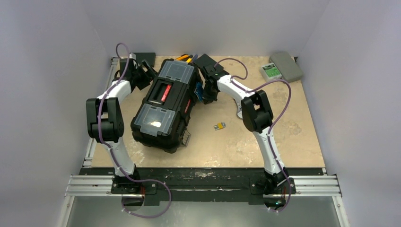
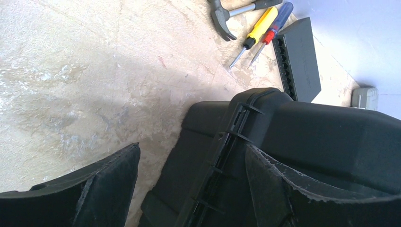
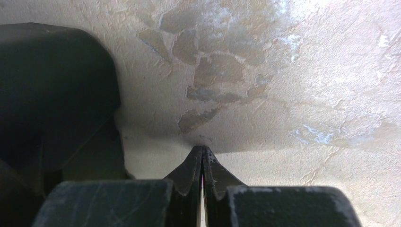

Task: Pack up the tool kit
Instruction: Close the toolbox at the center of the board.

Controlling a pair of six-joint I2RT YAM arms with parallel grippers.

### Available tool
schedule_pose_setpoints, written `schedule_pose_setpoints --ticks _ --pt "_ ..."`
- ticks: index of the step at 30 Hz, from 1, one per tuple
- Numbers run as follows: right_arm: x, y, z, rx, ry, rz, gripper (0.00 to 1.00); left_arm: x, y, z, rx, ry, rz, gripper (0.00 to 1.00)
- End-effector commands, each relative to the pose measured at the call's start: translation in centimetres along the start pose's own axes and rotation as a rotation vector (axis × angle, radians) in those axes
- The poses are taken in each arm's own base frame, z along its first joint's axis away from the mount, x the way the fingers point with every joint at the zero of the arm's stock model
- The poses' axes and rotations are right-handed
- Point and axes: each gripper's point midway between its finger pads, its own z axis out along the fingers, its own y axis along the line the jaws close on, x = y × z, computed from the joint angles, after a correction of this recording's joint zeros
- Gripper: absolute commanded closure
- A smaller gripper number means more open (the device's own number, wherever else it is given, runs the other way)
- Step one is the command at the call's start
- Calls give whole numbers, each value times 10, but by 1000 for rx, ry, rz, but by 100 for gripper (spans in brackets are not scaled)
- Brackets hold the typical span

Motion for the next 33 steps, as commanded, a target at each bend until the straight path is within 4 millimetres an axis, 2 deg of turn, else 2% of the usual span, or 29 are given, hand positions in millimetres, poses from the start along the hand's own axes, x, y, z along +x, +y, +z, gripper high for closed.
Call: schedule_pose_setpoints --ticks 1,5,10,24,29,33 --pt "-3 162 -29 -520 -116 13 100 152 -58 1 145 465 72 21" --pt "-4 170 -32 -529 -122 15 100 158 -61 3 147 477 79 21" --pt "-1 193 -42 -637 -106 8 100 169 -65 4 146 492 89 21" --pt "-3 247 -94 -889 -137 -51 100 192 -83 6 156 516 92 21" --pt "-2 259 -105 -967 -126 -39 100 199 -93 9 169 510 73 22" --pt "-1 261 -109 -981 -121 -40 100 203 -98 10 172 508 65 22"
